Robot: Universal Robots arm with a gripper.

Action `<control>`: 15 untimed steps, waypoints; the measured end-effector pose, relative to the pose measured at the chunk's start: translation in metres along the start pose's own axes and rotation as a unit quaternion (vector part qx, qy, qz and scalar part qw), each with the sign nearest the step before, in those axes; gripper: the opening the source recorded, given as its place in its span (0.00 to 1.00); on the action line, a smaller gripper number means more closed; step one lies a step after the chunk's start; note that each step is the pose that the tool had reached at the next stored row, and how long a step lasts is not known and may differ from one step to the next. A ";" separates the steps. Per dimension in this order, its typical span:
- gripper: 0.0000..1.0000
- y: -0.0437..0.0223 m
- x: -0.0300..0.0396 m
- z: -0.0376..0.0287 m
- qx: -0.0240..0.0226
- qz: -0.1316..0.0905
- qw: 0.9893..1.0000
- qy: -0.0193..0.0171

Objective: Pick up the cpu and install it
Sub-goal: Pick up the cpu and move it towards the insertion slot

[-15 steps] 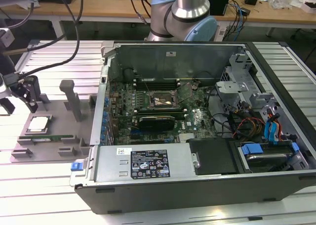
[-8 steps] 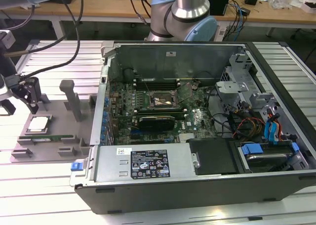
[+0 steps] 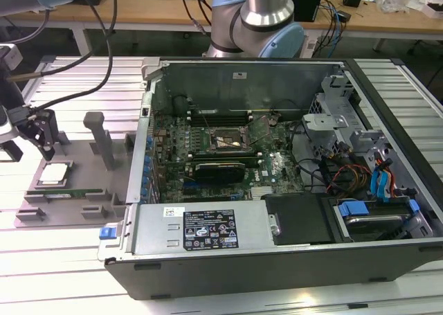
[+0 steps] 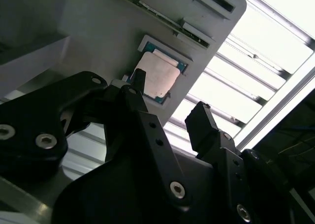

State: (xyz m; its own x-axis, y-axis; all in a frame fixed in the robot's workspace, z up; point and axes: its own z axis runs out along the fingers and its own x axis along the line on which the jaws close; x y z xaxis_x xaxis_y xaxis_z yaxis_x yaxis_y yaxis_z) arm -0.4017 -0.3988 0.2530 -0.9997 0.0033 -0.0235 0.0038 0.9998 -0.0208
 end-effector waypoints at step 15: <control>0.60 0.0003 0.0002 0.0131 0.000 0.010 1.000 0.000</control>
State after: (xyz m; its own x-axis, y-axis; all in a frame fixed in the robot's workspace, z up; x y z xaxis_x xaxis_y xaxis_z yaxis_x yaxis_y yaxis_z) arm -0.4016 -0.3988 0.2399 -0.9994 0.0240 -0.0235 0.0245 0.9995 -0.0209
